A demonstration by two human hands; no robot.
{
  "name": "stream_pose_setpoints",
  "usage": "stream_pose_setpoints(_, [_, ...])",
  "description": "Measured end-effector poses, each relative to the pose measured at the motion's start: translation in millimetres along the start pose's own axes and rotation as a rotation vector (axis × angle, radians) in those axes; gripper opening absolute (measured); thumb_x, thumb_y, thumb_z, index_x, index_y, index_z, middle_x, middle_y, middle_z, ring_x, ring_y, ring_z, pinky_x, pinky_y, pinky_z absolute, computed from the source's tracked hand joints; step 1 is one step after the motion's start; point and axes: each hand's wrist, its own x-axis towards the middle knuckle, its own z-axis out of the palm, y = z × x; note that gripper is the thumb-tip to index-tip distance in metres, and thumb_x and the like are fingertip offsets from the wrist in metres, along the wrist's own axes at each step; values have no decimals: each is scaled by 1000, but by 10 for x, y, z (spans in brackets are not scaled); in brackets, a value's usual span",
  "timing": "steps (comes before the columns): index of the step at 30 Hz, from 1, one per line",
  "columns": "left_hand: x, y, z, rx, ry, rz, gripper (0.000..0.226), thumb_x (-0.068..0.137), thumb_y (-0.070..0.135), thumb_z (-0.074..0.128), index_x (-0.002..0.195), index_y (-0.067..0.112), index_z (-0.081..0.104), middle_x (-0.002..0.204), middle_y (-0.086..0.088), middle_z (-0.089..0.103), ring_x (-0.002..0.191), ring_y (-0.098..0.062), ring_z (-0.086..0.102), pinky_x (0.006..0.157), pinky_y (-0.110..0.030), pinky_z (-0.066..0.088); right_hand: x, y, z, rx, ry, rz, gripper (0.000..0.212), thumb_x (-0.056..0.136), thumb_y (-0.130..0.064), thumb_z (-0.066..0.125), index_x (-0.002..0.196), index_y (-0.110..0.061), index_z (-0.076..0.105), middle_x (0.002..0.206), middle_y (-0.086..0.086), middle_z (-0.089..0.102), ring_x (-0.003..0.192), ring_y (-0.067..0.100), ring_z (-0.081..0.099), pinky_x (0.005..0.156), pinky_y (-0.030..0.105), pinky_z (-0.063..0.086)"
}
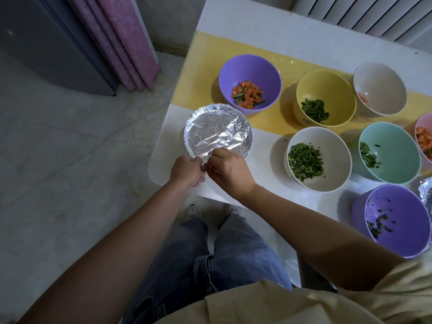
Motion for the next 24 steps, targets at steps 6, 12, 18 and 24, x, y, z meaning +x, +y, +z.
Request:
stream_pose_setpoints(6, [40,34,-18,15,-2,28,28,99,21,43,99,2,62,78,-11,67,73,-25,68,70,-33,52,35,-15,11,16,39,24,23,84,-16,51,67,-5,63,67,9,54,60,31,55,48,33,43])
stream_pose_setpoints(12, [124,12,-33,51,30,57,26,96,11,42,92,-5,63,72,-12,67,62,-23,69,67,-30,53,38,-31,-14,70,-21,47,7,78,-11,71,75,-7,66,73,9,57,67,31,57,51,35,47])
stream_pose_setpoints(18, [176,49,-117,74,2,79,24,98,14,44,97,-2,63,75,-16,68,65,-28,68,50,-23,54,-76,131,-195,48,-62,-45,19,84,-26,68,84,-7,68,80,8,61,74,28,58,62,33,42])
stream_pose_setpoints(24, [163,84,-114,72,27,90,27,97,12,43,103,-3,64,70,-12,67,66,-30,70,72,-36,58,2,74,-76,-21,-46,-90,13,80,-10,68,69,-5,62,68,10,56,62,31,55,52,34,44])
